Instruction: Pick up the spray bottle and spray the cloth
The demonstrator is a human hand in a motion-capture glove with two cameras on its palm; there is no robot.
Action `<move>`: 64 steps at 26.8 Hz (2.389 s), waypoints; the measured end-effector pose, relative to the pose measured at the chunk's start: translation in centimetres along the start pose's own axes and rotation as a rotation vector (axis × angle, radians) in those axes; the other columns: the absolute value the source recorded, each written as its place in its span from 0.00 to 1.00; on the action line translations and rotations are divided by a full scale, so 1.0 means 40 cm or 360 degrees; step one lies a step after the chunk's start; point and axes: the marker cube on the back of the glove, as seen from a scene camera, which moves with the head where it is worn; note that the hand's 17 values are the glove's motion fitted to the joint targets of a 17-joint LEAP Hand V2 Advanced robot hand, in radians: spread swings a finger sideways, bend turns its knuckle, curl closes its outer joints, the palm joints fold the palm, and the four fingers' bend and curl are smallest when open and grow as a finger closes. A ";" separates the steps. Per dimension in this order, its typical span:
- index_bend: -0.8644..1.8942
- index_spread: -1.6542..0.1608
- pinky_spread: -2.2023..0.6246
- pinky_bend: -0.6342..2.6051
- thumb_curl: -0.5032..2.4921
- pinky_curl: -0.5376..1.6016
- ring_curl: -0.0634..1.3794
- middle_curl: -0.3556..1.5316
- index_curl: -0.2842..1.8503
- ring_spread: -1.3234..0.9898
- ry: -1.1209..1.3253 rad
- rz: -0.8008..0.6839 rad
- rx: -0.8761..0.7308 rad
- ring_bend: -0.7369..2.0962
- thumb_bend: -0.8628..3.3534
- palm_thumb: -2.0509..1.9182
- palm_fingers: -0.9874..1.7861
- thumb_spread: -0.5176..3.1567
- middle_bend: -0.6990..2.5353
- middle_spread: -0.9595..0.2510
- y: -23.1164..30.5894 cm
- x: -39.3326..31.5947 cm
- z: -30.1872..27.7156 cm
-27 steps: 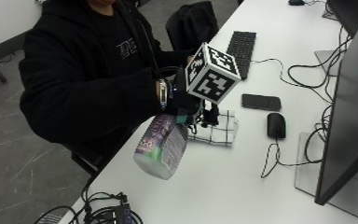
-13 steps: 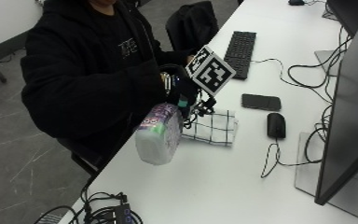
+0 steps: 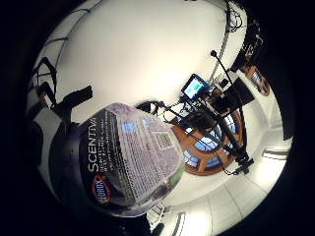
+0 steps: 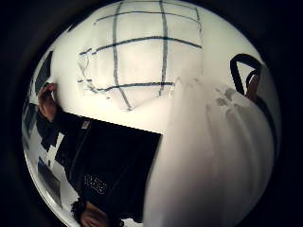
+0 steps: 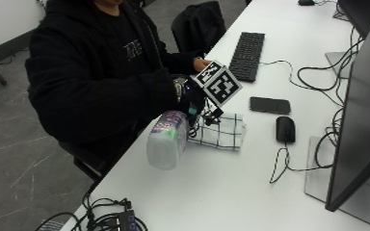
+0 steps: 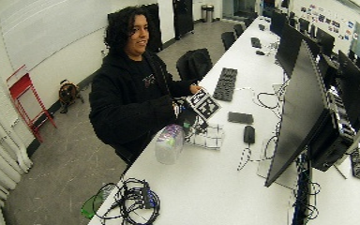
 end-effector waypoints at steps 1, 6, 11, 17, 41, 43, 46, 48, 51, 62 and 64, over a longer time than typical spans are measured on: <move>0.39 0.75 0.67 0.34 0.42 0.44 0.37 0.46 0.40 0.48 -0.0007 0.0008 0.0000 0.52 0.20 0.75 0.85 0.23 0.38 0.60 -0.011 0.001 -0.010; 0.39 0.75 0.67 0.34 0.42 0.44 0.37 0.46 0.40 0.48 -0.0021 -0.0001 -0.0008 0.51 0.20 0.75 0.85 0.23 0.38 0.60 -0.032 -0.004 -0.024; 0.39 0.74 0.67 0.34 0.42 0.44 0.37 0.46 0.40 0.48 0.0028 -0.0038 -0.0032 0.51 0.20 0.75 0.85 0.23 0.38 0.60 -0.011 -0.028 0.005; 0.39 0.74 0.67 0.34 0.42 0.44 0.37 0.46 0.40 0.48 -0.0091 -0.0131 0.0120 0.51 0.20 0.75 0.85 0.23 0.38 0.60 0.004 -0.061 -0.065; 0.39 0.75 0.67 0.34 0.42 0.44 0.37 0.46 0.40 0.48 -0.0933 -0.1032 0.1359 0.51 0.20 0.75 0.85 0.23 0.38 0.60 0.065 -0.271 -0.461; 0.39 0.75 0.67 0.34 0.42 0.44 0.37 0.46 0.40 0.48 -0.1088 -0.1094 0.1454 0.52 0.20 0.75 0.85 0.23 0.38 0.60 0.056 -0.296 -0.481; 0.38 0.75 0.67 0.34 0.42 0.44 0.37 0.46 0.40 0.48 -0.1374 -0.1149 0.1582 0.52 0.20 0.75 0.85 0.23 0.38 0.60 0.040 -0.333 -0.503; 0.39 0.75 0.67 0.34 0.42 0.44 0.37 0.46 0.40 0.48 -0.1592 -0.1157 0.1669 0.52 0.20 0.75 0.85 0.23 0.38 0.60 0.025 -0.350 -0.508; 0.38 0.74 0.67 0.34 0.42 0.44 0.37 0.46 0.40 0.48 -0.1881 -0.1068 0.1810 0.52 0.20 0.75 0.85 0.23 0.38 0.60 -0.014 -0.356 -0.507; 0.38 0.75 0.67 0.34 0.42 0.44 0.38 0.46 0.40 0.48 -0.2079 -0.0837 0.1951 0.52 0.20 0.75 0.85 0.23 0.38 0.61 -0.140 -0.399 -0.449; 0.38 0.75 0.67 0.34 0.42 0.44 0.38 0.46 0.40 0.48 -0.2045 -0.0826 0.1924 0.52 0.20 0.75 0.85 0.23 0.38 0.61 -0.153 -0.406 -0.435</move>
